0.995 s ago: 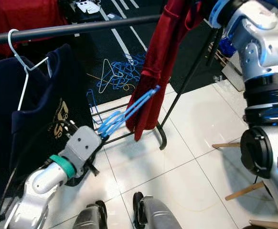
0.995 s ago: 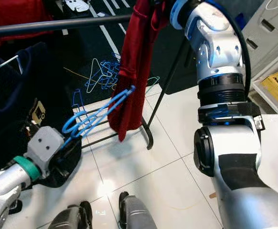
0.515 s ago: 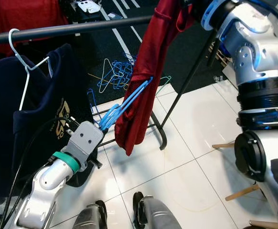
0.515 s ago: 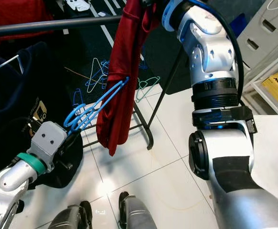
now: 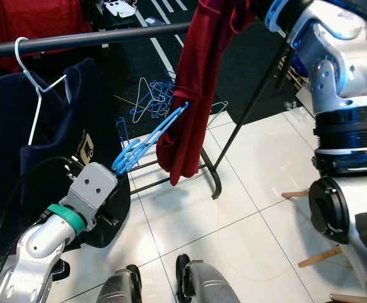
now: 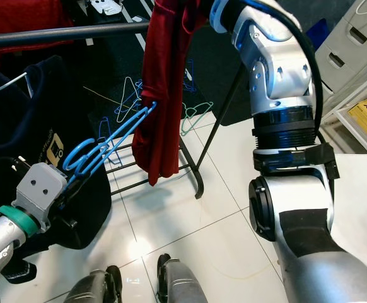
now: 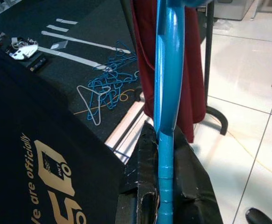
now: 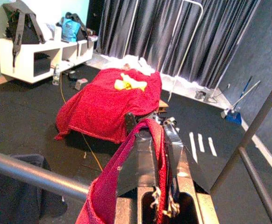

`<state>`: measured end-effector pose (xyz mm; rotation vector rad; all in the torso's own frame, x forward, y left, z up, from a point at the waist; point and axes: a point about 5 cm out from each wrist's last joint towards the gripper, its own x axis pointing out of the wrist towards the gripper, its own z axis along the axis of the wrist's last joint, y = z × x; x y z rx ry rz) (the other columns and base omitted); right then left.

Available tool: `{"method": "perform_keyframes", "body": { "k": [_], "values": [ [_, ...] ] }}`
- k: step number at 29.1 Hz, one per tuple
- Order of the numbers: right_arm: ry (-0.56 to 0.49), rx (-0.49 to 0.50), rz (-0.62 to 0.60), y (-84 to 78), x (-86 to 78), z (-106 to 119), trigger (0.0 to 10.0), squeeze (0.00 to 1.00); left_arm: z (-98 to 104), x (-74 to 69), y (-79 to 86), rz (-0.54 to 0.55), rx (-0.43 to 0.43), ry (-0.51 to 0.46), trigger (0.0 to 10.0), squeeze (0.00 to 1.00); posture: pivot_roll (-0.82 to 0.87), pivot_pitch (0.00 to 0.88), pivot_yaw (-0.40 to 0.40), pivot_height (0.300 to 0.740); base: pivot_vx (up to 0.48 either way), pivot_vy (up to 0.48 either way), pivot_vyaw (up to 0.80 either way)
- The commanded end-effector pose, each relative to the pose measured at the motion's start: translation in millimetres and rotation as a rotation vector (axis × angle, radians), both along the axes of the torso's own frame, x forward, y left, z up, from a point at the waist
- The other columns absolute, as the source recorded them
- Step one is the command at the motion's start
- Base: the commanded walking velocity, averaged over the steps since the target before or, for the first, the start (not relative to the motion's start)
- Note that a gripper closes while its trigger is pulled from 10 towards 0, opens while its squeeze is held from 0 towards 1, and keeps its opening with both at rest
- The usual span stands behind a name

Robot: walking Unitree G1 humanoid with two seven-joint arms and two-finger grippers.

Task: Hang hanger

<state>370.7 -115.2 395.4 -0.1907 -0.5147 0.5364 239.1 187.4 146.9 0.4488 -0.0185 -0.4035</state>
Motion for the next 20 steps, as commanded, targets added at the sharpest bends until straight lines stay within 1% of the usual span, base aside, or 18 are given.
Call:
{"method": "perform_keyframes", "body": {
  "k": [1,5,7,8,9,11,13,14,19,20],
  "values": [
    [-0.028,0.000,-0.008,-4.7,-3.4,5,10.0,0.00,-2,-1.6,-1.7,0.002,-0.009,0.010,10.0,0.00,-0.10,0.149,-0.065,0.740,0.000,0.000,0.00],
    [-0.026,0.002,-0.005,-4.3,-3.5,5,10.0,0.00,-3,-0.2,-3.8,0.009,-0.005,0.004,10.0,0.00,-0.10,0.146,-0.064,0.740,0.000,0.000,0.00],
    [-0.024,0.007,-0.001,-4.0,-3.9,5,10.0,0.00,-5,1.4,-6.2,0.015,-0.001,-0.002,10.0,0.00,-0.10,0.142,-0.065,0.740,0.000,0.000,0.00],
    [-0.023,0.017,0.005,-3.1,-4.9,8,10.0,0.00,-7,4.4,-11.3,0.028,-0.005,-0.009,10.0,0.00,-0.11,0.137,-0.065,0.740,0.000,0.000,0.00],
    [-0.023,0.017,0.005,-3.1,-4.9,8,10.0,0.00,-7,4.4,-11.3,0.028,-0.005,-0.009,10.0,0.00,-0.11,0.137,-0.065,0.740,0.000,0.000,0.00],
    [-0.011,0.050,0.024,-1.2,-6.2,13,10.0,0.00,-13,9.1,-20.0,0.060,-0.027,-0.018,10.0,0.00,-0.11,0.133,-0.066,0.740,0.000,0.000,0.00],
    [-0.003,0.067,0.032,-0.6,-6.3,15,10.0,0.00,-15,10.5,-22.4,0.075,-0.037,-0.021,10.0,0.00,-0.11,0.133,-0.066,0.740,0.000,0.000,0.00],
    [0.024,0.118,0.052,0.4,-6.2,23,10.0,0.00,-18,12.1,-24.1,0.120,-0.055,-0.027,10.0,0.00,-0.12,0.129,-0.072,0.740,0.000,0.000,0.00],
    [0.046,0.162,0.074,1.5,-6.7,30,10.0,0.00,-21,12.9,-24.3,0.161,-0.069,-0.030,10.0,0.00,-0.12,0.126,-0.077,0.740,0.000,0.000,0.00],
    [0.054,0.184,0.085,2.5,-7.2,34,10.0,0.00,-22,13.4,-24.5,0.179,-0.072,-0.036,10.0,0.00,-0.12,0.126,-0.077,0.740,0.000,0.000,0.00]
  ]
}}
